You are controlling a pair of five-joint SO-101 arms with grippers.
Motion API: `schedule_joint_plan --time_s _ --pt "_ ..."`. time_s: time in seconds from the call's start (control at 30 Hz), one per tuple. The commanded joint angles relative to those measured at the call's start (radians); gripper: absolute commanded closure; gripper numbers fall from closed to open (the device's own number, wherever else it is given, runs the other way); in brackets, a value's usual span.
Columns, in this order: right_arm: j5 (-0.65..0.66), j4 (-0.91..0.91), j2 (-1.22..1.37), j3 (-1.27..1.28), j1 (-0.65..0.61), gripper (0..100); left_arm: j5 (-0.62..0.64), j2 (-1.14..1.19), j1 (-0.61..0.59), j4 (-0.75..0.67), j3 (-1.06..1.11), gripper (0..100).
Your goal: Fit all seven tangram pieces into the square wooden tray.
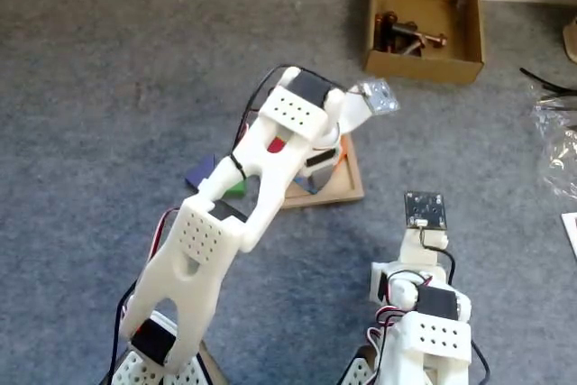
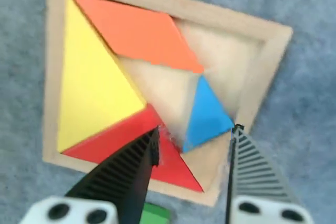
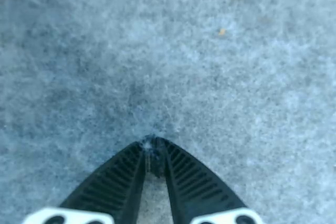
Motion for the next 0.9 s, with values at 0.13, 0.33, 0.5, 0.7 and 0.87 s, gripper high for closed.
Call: schedule_joint_plan --time_s 0.13,0.33,0.5,0.7,0.87 --pt "-0.003 0.015 -0.001 0.031 0.033 99.3 0.064 0.027 0.010 -0.094 -0.012 79" --pt "-0.003 0.015 -0.001 0.031 0.033 99.3 0.068 0.064 0.012 -0.121 -0.012 79" --pt "-0.003 0.015 -0.001 0.031 0.033 99.3 0.094 0.070 0.012 -0.115 -0.010 80" --pt "-0.003 0.015 -0.001 0.031 0.033 99.3 0.127 0.071 0.016 -0.114 -0.012 84" --pt "-0.003 0.015 -0.001 0.031 0.033 99.3 0.127 0.073 0.007 -0.114 -0.010 85"
